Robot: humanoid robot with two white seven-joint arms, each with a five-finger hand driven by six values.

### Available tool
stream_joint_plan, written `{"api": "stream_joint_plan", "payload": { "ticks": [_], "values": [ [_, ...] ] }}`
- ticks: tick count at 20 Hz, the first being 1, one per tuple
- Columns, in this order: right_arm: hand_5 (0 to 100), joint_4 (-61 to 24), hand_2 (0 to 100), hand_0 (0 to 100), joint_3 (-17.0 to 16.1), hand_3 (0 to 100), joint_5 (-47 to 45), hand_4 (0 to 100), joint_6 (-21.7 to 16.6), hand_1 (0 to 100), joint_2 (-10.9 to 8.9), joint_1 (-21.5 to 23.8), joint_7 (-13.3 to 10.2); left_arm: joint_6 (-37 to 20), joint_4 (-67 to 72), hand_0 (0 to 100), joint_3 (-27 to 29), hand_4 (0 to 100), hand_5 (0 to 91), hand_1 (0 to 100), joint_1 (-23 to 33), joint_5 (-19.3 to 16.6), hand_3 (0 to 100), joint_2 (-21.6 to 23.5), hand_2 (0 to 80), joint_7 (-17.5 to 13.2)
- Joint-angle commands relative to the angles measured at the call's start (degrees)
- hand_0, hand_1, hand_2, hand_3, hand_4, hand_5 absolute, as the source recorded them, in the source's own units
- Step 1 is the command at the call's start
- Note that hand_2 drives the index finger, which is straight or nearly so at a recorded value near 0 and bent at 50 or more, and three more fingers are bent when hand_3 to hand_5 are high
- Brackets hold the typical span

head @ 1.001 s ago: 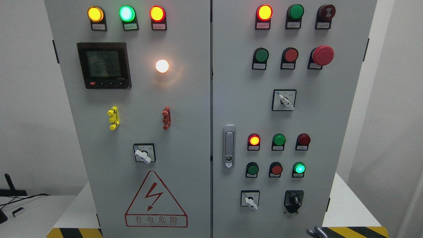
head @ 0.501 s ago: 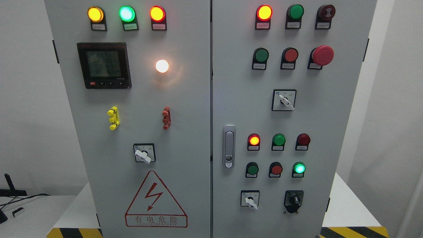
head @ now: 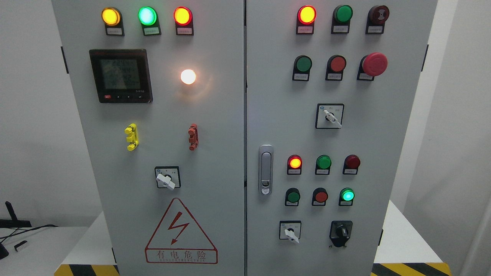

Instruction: Trip black knob to open circuit

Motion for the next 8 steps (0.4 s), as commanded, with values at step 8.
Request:
{"api": "stream_joint_plan", "payload": {
  "ticks": [8],
  "values": [
    [7,-0.66,0,12,0.61,16,-2.24,7,0.12,0,-0.8,0.14,0.0,0.03,0.03,12,0.0,0,0.0,39,0.0,-1.76,0,0.05,0.0,-0.02]
  ]
}}
